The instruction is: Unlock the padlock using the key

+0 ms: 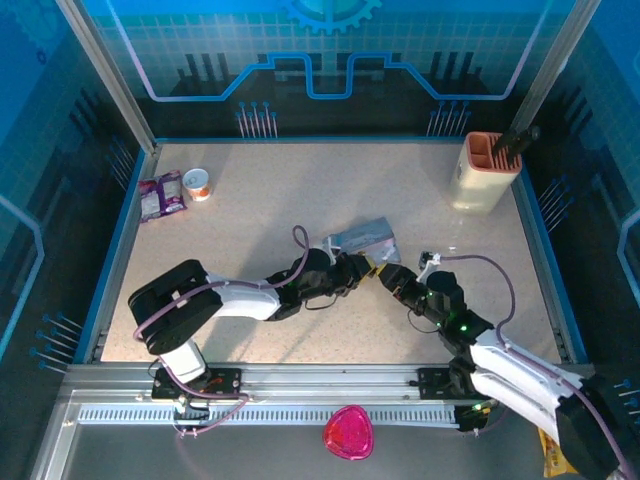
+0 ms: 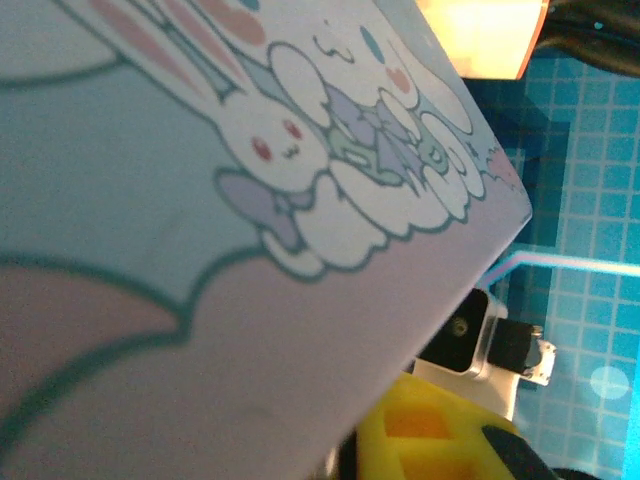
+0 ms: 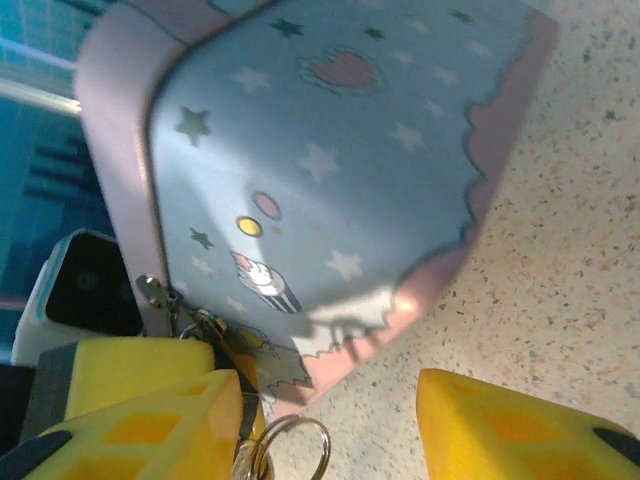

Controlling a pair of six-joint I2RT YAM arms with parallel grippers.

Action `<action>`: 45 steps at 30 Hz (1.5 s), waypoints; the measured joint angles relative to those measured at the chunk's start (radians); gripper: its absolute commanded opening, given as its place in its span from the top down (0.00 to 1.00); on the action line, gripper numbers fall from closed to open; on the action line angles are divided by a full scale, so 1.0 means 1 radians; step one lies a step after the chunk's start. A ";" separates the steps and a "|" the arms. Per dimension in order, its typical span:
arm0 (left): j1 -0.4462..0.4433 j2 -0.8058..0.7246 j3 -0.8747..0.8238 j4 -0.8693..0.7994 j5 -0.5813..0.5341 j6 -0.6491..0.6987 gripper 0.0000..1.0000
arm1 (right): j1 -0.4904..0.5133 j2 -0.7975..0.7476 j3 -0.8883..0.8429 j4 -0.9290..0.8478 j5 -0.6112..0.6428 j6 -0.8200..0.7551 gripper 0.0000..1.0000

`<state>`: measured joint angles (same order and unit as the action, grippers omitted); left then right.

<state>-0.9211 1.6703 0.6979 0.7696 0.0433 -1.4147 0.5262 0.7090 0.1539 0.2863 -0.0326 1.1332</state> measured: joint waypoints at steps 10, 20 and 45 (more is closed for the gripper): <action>0.019 -0.038 0.000 -0.148 0.044 0.058 1.00 | 0.003 -0.222 0.061 -0.291 -0.055 -0.479 0.55; 0.053 -0.081 0.000 -0.283 0.069 0.111 1.00 | 0.365 -0.188 0.013 -0.224 0.160 -0.848 0.55; 0.088 -0.140 -0.045 -0.340 0.117 0.139 1.00 | 0.524 0.333 -0.031 0.406 0.524 -1.247 0.57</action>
<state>-0.8330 1.5303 0.6529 0.4297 0.1600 -1.2755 1.0504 1.0424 0.1234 0.6926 0.4911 -0.1143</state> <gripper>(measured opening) 0.143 0.432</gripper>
